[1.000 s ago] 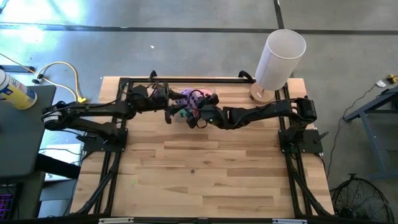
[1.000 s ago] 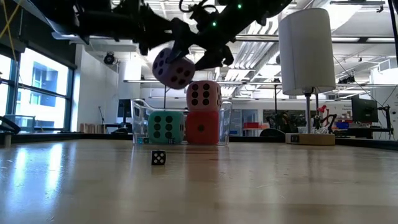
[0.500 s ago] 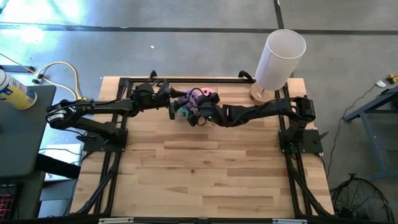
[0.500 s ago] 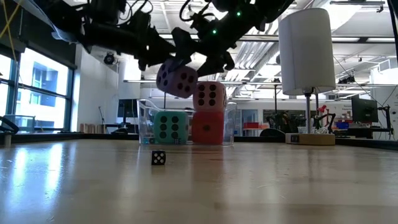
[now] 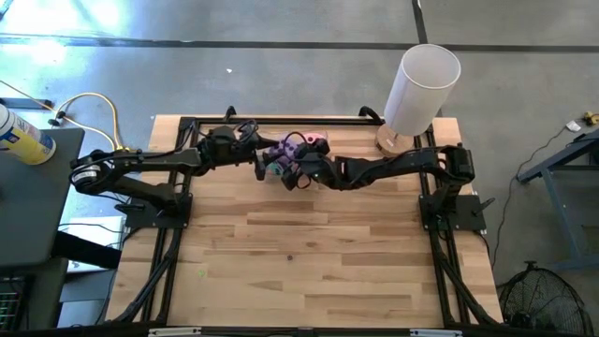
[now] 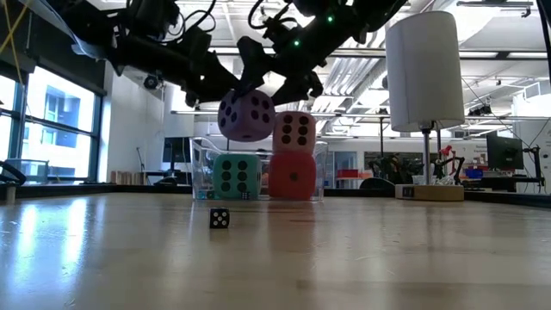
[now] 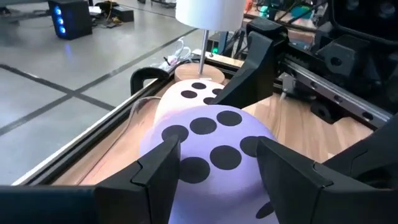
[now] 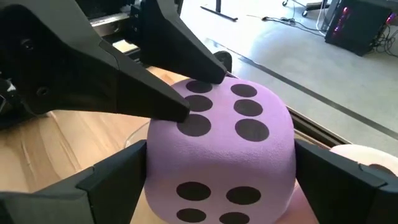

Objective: Pick & Place Dice
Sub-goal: Put the large purple dice into the transparent bin

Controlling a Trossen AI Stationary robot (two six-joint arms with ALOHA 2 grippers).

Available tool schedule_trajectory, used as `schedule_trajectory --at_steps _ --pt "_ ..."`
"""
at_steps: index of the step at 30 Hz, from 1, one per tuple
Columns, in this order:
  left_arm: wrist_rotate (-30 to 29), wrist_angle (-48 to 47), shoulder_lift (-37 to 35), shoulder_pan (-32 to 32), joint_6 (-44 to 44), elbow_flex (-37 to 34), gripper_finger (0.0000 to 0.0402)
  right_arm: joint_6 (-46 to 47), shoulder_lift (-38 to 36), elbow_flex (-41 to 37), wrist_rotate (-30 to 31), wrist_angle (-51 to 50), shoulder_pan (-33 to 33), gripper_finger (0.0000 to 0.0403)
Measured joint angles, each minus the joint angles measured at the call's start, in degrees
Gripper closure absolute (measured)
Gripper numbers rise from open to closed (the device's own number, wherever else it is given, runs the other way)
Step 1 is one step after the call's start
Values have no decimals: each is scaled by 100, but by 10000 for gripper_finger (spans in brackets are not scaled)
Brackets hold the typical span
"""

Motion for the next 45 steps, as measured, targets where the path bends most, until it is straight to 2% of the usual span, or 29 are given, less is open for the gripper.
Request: schedule_trajectory --at_steps 4,10,17,26,41,45 --pt "239 341 -25 -63 -205 -7 200 34 -3 5 -43 109 -98 37" --pt "343 529 -33 -203 136 -9 200 52 201 18 -459 434 -308 37" --pt "13 178 114 -102 420 -7 200 46 275 13 -437 363 -363 37" --pt "122 261 730 249 196 22 200 -161 280 2 -389 253 -372 37" --pt "56 -51 748 234 202 2 200 -752 297 -17 -344 550 -267 37" --pt "7 -73 748 236 186 5 200 -1046 297 -17 -157 607 -243 37"
